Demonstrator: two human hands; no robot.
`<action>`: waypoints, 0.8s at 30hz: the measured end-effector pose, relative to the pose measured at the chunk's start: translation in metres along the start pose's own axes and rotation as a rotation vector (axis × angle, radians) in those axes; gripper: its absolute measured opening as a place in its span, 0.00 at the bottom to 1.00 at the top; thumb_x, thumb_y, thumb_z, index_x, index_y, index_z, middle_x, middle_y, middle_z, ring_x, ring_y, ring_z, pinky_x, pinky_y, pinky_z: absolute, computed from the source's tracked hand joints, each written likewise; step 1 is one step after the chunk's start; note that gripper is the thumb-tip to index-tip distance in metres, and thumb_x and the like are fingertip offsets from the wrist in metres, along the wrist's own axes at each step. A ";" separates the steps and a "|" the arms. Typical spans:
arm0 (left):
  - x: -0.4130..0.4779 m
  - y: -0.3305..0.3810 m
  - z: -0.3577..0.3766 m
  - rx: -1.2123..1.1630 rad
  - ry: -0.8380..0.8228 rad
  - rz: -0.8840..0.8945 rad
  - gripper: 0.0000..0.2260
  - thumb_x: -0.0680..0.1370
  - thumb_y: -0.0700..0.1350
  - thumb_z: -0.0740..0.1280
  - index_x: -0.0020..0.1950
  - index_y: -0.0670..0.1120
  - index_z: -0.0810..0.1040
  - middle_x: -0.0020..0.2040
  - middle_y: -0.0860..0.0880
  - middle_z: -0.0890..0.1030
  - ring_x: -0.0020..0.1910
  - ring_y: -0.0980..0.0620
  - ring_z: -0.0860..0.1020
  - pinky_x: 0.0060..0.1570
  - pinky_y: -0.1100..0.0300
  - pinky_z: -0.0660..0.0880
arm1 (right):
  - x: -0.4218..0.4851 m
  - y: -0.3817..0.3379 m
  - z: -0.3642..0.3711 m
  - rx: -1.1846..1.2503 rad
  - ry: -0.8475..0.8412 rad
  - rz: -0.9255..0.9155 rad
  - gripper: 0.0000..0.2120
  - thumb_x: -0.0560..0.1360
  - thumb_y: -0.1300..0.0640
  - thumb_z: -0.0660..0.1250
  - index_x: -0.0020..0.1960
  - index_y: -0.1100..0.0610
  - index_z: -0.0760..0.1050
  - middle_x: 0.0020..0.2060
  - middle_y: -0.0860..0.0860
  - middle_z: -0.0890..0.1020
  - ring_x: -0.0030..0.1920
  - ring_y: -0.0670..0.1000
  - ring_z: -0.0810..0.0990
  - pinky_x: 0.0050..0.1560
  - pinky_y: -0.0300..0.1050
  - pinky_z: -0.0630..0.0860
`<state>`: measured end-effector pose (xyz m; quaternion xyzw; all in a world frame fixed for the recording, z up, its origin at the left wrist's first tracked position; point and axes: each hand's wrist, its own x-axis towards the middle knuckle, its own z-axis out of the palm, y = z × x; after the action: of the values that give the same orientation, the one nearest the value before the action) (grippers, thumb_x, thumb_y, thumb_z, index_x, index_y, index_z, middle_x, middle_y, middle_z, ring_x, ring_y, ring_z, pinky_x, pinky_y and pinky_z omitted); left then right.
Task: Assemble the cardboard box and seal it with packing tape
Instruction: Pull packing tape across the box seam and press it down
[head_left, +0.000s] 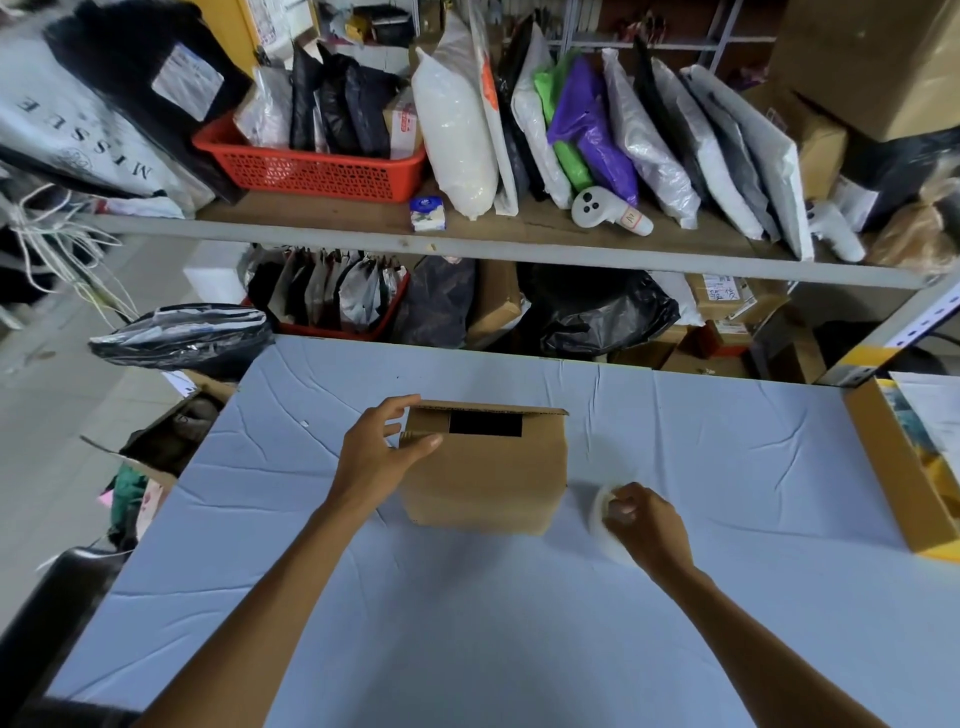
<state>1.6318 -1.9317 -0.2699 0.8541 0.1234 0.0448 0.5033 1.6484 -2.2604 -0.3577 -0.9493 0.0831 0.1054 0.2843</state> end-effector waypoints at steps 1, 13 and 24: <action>-0.001 -0.001 0.000 -0.002 0.001 0.001 0.20 0.71 0.50 0.74 0.62 0.55 0.74 0.65 0.50 0.75 0.61 0.51 0.73 0.55 0.60 0.71 | 0.001 0.003 0.001 -0.048 -0.025 0.000 0.17 0.68 0.55 0.74 0.55 0.56 0.77 0.51 0.52 0.81 0.50 0.56 0.79 0.42 0.43 0.72; 0.000 -0.018 0.015 0.030 0.049 0.053 0.08 0.73 0.47 0.73 0.45 0.46 0.77 0.51 0.55 0.79 0.53 0.55 0.76 0.51 0.63 0.72 | -0.004 0.021 0.024 -0.427 -0.169 -0.066 0.25 0.75 0.56 0.69 0.71 0.56 0.68 0.67 0.53 0.75 0.67 0.57 0.72 0.61 0.47 0.74; 0.006 -0.026 0.019 -0.035 0.055 0.082 0.07 0.72 0.46 0.74 0.43 0.47 0.77 0.49 0.54 0.80 0.50 0.56 0.78 0.48 0.67 0.73 | 0.003 0.014 0.002 -0.031 -0.050 0.033 0.26 0.73 0.61 0.67 0.71 0.56 0.69 0.66 0.56 0.76 0.65 0.60 0.73 0.59 0.47 0.72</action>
<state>1.6371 -1.9345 -0.3026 0.8480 0.1012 0.0912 0.5123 1.6478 -2.2710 -0.3677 -0.9491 0.0899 0.1352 0.2699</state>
